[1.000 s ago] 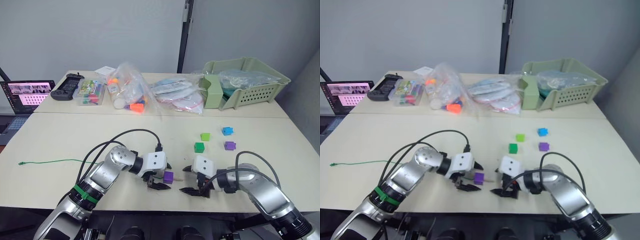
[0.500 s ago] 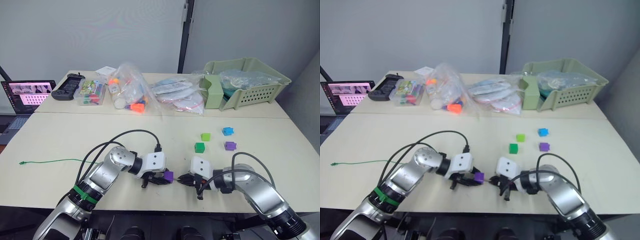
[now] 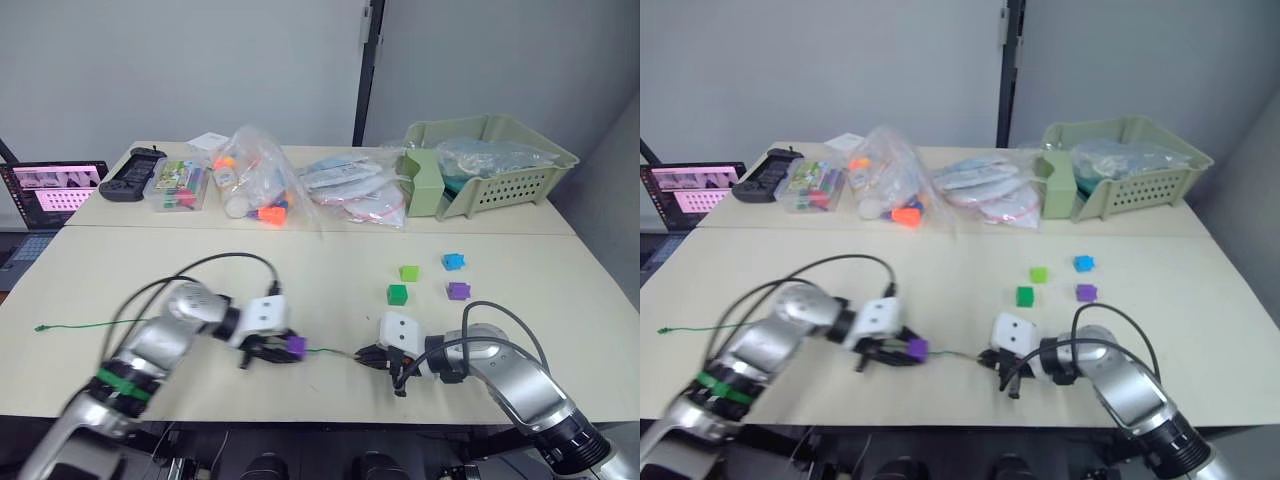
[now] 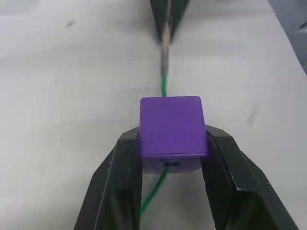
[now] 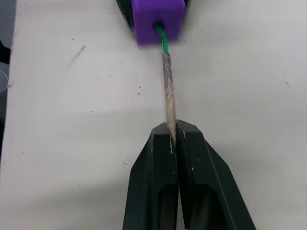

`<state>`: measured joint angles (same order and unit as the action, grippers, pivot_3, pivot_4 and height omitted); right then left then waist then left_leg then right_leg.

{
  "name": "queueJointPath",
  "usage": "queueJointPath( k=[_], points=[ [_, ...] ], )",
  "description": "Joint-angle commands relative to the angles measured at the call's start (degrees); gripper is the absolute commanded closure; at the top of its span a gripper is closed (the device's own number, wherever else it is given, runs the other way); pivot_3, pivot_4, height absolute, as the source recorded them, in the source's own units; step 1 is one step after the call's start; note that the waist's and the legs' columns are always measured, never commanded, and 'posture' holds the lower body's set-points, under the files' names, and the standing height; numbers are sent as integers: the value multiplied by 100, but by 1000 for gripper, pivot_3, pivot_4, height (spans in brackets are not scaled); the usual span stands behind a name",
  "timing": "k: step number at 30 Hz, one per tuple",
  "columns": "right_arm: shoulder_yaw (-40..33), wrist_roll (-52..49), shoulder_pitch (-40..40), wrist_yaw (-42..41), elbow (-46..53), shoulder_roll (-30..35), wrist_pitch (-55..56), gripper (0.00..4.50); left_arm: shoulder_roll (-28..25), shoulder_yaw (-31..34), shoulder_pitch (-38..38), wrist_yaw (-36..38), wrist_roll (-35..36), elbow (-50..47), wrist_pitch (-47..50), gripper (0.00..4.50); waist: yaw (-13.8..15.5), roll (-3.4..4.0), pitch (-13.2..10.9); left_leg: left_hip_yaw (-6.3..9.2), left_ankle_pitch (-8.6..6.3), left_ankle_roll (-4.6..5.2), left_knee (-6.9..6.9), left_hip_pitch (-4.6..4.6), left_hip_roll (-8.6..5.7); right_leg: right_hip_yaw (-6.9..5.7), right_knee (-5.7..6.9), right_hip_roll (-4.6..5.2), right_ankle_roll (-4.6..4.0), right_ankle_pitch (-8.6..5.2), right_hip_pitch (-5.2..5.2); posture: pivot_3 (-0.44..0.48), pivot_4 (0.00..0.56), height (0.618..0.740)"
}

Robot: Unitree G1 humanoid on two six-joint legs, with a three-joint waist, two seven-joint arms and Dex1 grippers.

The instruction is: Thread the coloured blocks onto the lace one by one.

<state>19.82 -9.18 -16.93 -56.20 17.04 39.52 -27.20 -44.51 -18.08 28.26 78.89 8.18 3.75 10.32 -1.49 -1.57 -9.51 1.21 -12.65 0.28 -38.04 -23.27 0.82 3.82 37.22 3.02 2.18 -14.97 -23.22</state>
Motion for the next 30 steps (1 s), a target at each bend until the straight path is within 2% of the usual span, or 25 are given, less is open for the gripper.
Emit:
queueJointPath(
  k=[1,4,7,11,16,20,22,25,29,30],
  points=[
    [-77,-2,-26,-23,266,65,-63,4500,-861,699,-165,711,137,1149,-1200,3295,-28,1,0,1,0,0,6,1,1,0,1,-1,-3,0,-3,0,150,740],
    [-91,-16,-21,-3,359,80,-110,4500,-1293,1019,3,1116,133,2601,-2091,3295,-17,2,-1,-2,0,0,8,4,-1,-4,-1,2,-6,-2,-2,0,150,740],
    [-127,-22,13,-20,402,128,-98,4500,-1550,1173,553,1254,-145,4233,-3235,3295,52,-2,-3,-19,0,0,7,1,-5,-8,-3,7,-5,-2,-1,0,150,740],
    [-157,-30,53,-36,430,179,-55,4500,-1746,1146,1082,1170,-547,5615,-4106,3295,95,-12,-4,-22,0,0,6,-5,-9,-11,-6,10,-5,-2,-3,0,150,740],
    [-210,-64,59,-91,455,267,-13,4500,-1780,1152,1340,920,-873,6370,-4541,3295,84,-15,-3,-25,0,0,5,-5,-7,-12,-4,11,-3,-2,-3,0,150,740],
    [-252,-139,0,-132,542,275,-56,4500,-1604,1320,1559,916,-773,6412,-4345,3295,77,-15,-3,-26,0,0,5,-1,-1,-13,3,7,-4,-2,-4,0,150,740],
    [-240,-165,-20,-123,599,253,-97,4500,-1513,1438,1751,1169,-583,6282,-4066,2254,93,-17,-4,-25,0,0,5,-3,-2,-14,5,7,-4,-2,-4,0,150,740],
    [-209,-188,-23,-110,671,232,-151,4500,-1520,1323,1873,1361,-233,5787,-3621,1244,82,-31,-7,-21,0,0,-3,-13,-3,-18,4,8,-4,-2,-5,0,150,740],
    [-151,-199,-56,-85,733,158,-249,4500,-1872,669,1785,1361,540,4385,-2342,34,62,-35,-9,-14,0,0,-3,-17,0,-19,4,10,-3,-2,-7,0,150,740],
    [-115,-180,-95,-55,739,110,-306,4500,-2035,448,1601,1361,901,3740,-1945,34,50,-35,-9,-12,0,0,-3,-17,0,-19,6,10,-3,-2,-8,0,150,740]
  ],
)
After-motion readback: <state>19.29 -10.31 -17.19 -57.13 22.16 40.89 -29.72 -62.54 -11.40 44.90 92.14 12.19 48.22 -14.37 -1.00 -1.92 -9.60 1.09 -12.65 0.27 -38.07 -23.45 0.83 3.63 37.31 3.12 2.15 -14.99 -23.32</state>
